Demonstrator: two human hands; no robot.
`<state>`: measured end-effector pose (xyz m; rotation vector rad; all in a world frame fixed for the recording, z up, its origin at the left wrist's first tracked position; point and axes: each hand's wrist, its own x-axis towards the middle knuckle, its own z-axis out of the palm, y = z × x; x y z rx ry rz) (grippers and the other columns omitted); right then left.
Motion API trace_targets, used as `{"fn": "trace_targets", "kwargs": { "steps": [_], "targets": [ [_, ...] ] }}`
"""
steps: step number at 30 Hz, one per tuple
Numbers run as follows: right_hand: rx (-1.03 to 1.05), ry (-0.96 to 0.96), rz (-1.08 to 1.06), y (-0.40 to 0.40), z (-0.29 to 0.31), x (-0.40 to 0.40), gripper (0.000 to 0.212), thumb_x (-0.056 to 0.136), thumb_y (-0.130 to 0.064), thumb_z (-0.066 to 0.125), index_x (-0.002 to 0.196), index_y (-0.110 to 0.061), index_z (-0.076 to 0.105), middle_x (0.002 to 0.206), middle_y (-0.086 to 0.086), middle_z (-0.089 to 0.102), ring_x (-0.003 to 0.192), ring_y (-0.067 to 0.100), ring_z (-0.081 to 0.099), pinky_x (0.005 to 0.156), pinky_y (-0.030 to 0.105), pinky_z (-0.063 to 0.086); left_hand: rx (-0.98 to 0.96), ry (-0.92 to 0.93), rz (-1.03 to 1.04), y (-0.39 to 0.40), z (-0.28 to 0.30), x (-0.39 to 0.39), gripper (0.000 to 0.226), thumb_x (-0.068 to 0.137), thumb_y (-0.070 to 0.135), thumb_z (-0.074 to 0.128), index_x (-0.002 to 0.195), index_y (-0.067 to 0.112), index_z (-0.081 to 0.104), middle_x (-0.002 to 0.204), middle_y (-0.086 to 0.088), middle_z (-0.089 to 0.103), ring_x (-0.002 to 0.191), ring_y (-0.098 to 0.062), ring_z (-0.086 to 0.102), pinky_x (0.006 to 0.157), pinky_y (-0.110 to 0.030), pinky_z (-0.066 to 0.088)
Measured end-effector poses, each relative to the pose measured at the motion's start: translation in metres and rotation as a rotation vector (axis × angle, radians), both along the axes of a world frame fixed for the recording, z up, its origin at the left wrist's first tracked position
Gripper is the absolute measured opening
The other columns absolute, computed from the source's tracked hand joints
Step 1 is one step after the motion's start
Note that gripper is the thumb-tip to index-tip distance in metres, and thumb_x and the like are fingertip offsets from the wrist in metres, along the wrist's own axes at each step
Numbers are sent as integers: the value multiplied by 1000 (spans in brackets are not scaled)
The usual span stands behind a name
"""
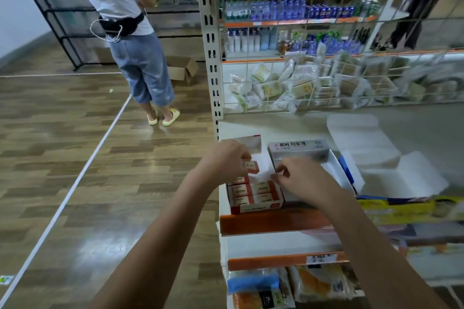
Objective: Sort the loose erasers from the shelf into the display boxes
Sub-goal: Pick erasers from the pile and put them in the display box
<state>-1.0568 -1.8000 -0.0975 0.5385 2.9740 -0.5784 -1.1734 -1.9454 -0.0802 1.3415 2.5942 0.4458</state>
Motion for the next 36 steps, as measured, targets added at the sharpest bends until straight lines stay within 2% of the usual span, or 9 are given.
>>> {"fn": "trace_targets", "kwargs": {
  "steps": [3, 7, 14, 17, 22, 27, 31, 33, 36],
  "targets": [
    [-34, -7, -28, -1, -4, 0, 17, 92, -33, 52, 99, -22, 63, 96, -4, 68, 83, 11, 60, 64, 23, 42, -41, -54, -65, 11, -3, 2, 33, 86, 40, 63, 104, 13, 70, 97, 1, 69, 82, -11, 61, 66, -21, 50],
    [-35, -1, -43, -4, -3, -1, 18, 92, -28, 50, 99, -18, 63, 97, 1, 67, 85, 15, 61, 71, 28, 48, -71, -87, -96, 18, -11, 3, 31, 86, 37, 64, 106, 13, 68, 100, 1, 69, 84, -14, 63, 71, -27, 53],
    [-68, -6, -51, -5, -2, 1, 18, 94, -29, 48, 96, -19, 63, 94, 1, 67, 75, 13, 56, 61, 25, 42, -89, -121, -83, 19, -18, -2, 25, 85, 23, 64, 110, 16, 64, 106, 3, 67, 87, -10, 59, 60, -9, 41],
    [-73, -2, -49, -6, -1, 1, 17, 95, -29, 48, 94, -19, 62, 93, 0, 66, 69, 9, 53, 54, 20, 37, -101, -146, -96, 18, -18, -2, 24, 88, 26, 61, 109, 15, 64, 107, 2, 67, 90, -11, 61, 68, -17, 49],
    [-133, -26, -77, -8, 3, 6, 19, 95, -30, 46, 94, -18, 61, 90, 0, 66, 67, 8, 58, 58, 22, 44, -135, -148, -114, 20, -13, 0, 24, 92, 29, 54, 106, 13, 66, 104, -1, 67, 90, -15, 63, 76, -29, 53],
    [-122, 16, -99, 8, 18, 8, 20, 95, -31, 49, 105, -18, 60, 96, -2, 65, 79, 12, 62, 70, 27, 50, -71, -11, -74, 34, 3, 4, 24, 94, 31, 51, 106, 16, 64, 103, -1, 66, 87, -15, 62, 74, -28, 53],
    [66, 171, -103, 47, 36, 22, 23, 91, -28, 54, 113, -19, 57, 107, 1, 62, 98, 20, 57, 79, 32, 47, 88, 168, -64, 77, 20, 21, 27, 95, 35, 48, 115, 21, 60, 110, -1, 61, 102, -21, 56, 76, -30, 43],
    [166, 165, -110, 73, 44, 39, 28, 91, -27, 54, 118, -18, 54, 114, 3, 57, 107, 22, 51, 81, 33, 42, 114, 228, -134, 108, 25, 39, 30, 95, 36, 47, 119, 21, 57, 116, -2, 58, 106, -23, 54, 75, -30, 38],
    [322, 140, -161, 115, 50, 78, 36, 92, -28, 53, 126, -19, 49, 124, 3, 52, 115, 22, 46, 86, 30, 38, 107, 296, -244, 160, 28, 75, 36, 95, 40, 45, 124, 21, 54, 123, -3, 54, 110, -25, 53, 83, -32, 40]
  ]
}}
